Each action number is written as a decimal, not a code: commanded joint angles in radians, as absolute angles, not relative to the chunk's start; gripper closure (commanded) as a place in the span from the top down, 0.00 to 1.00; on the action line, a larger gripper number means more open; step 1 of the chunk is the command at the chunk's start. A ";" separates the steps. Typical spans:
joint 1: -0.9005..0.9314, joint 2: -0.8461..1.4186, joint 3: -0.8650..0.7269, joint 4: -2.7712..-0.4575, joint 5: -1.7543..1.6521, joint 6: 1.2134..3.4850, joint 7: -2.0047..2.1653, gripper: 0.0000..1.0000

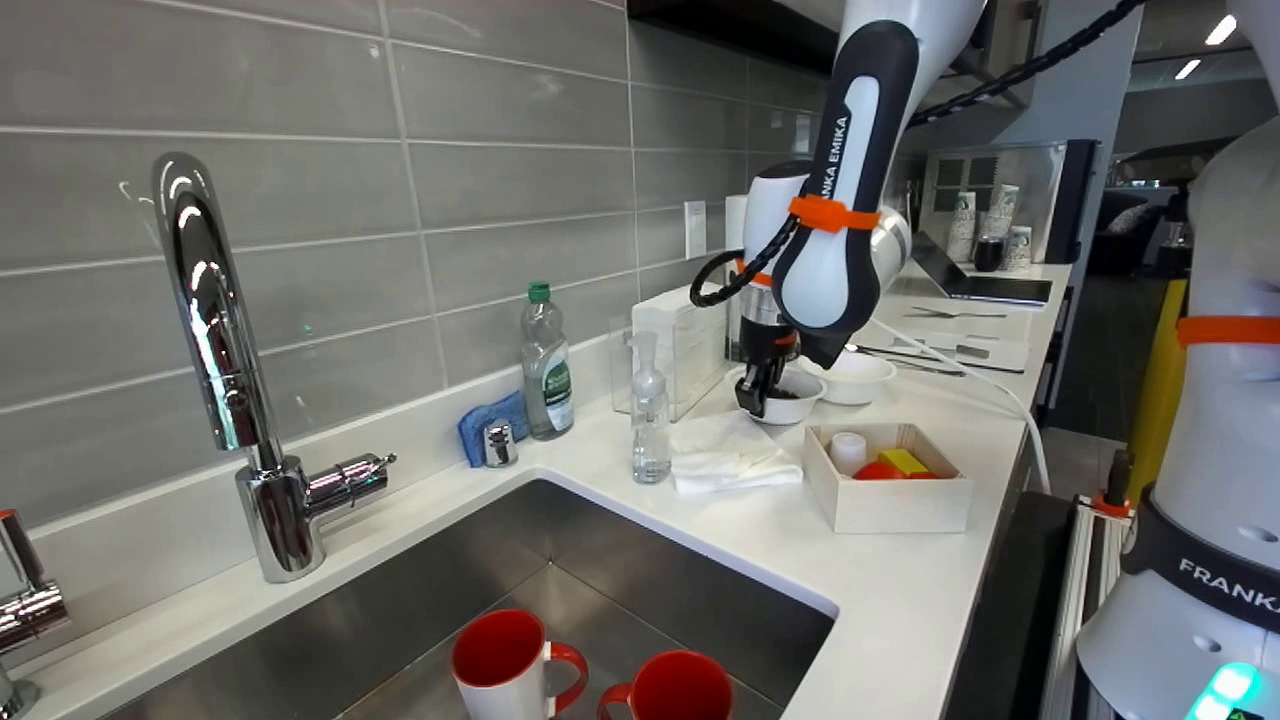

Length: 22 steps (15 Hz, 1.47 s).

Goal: Move some objects from the bowl on the left into the bowl on the right

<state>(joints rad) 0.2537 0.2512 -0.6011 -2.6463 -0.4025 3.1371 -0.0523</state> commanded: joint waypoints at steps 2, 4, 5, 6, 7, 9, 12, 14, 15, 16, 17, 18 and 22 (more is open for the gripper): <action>0.274 0.250 -0.640 -2.650 -0.402 3.155 -0.026 0.00; 0.269 0.254 -0.641 -2.652 -0.397 3.155 -0.019 0.00; 0.264 0.248 -0.634 -2.654 -0.391 3.150 -0.016 0.00; 0.262 0.239 -0.630 -2.657 -0.386 3.151 -0.011 0.00; 0.262 0.225 -0.625 -2.659 -0.380 3.150 -0.002 0.00; 0.272 0.203 -0.625 -2.662 -0.380 3.151 0.018 0.00; 0.305 0.188 -0.641 -2.661 -0.394 3.161 0.052 0.00; 0.335 0.183 -0.655 -2.658 -0.402 3.165 0.072 0.00; 0.353 0.185 -0.667 -2.656 -0.407 3.170 0.082 0.00; 0.377 0.188 -0.685 -2.653 -0.412 3.175 0.097 0.00; 0.406 0.195 -0.711 -2.648 -0.416 3.178 0.113 0.00; 0.432 0.199 -0.735 -2.644 -0.419 3.178 0.125 0.00; 0.604 0.248 -0.914 -2.616 -0.433 3.170 0.200 0.00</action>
